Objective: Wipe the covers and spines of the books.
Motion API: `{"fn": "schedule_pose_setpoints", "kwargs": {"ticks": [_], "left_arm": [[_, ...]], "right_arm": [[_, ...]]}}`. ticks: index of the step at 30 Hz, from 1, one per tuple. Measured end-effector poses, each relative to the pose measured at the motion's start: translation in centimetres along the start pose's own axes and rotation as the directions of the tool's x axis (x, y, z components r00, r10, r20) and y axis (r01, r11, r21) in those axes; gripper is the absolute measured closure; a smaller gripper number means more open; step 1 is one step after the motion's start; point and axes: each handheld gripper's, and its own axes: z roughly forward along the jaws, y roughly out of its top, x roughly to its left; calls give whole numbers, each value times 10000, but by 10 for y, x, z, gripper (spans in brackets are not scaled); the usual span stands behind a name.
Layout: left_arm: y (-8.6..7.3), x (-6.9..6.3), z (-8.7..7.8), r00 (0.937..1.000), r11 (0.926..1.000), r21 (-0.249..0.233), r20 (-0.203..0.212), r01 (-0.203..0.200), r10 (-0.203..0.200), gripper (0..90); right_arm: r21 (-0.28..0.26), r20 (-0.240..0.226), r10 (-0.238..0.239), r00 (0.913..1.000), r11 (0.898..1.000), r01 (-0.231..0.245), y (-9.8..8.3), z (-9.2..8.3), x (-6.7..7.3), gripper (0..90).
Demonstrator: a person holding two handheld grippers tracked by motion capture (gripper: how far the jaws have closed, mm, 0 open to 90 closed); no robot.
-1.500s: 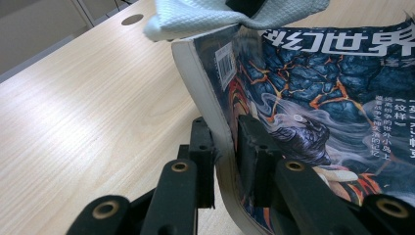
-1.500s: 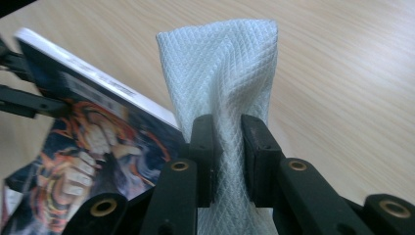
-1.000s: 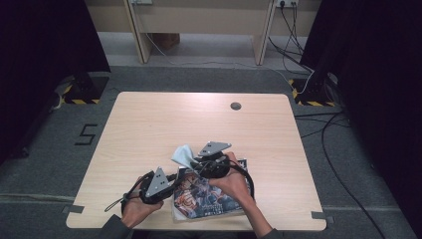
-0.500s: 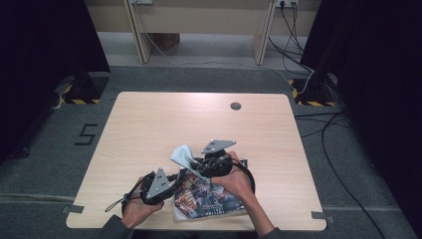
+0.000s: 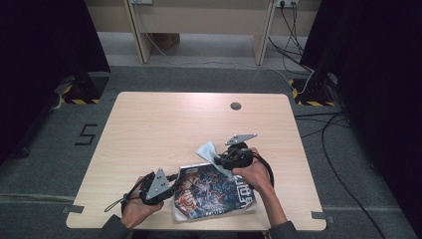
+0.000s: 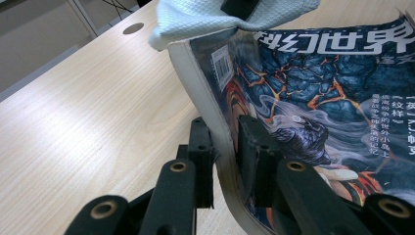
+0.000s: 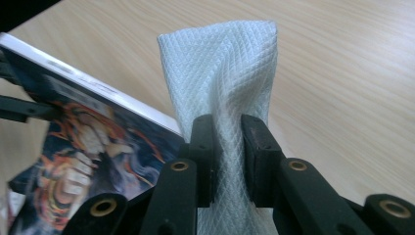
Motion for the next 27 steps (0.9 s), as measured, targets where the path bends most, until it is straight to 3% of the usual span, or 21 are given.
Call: {"fn": "schedule_pose_setpoints", "kwargs": {"ticks": [7,14,18,23,27], "left_arm": [[1,0,0,10000,10000,-94,-31,-26,26,763],[2,-1,-1,9999,9997,-183,-45,-151,151,765],[3,-1,-3,9997,9995,-225,-58,-236,235,767],[4,-2,-3,9995,9991,-288,-74,-317,315,771],[3,-3,-2,9995,9992,-243,-71,-309,308,771]], "right_arm": [[267,816,414,9958,9987,-437,-11,-2,-26,769],[398,1701,897,9813,9944,-978,-24,-5,-51,768],[74,1688,1280,9773,9913,-1311,-25,-9,-57,771],[-421,1178,1105,9869,9935,-1062,-15,-11,-46,776],[-300,913,916,9916,9956,-892,-12,-5,-36,780]]}}
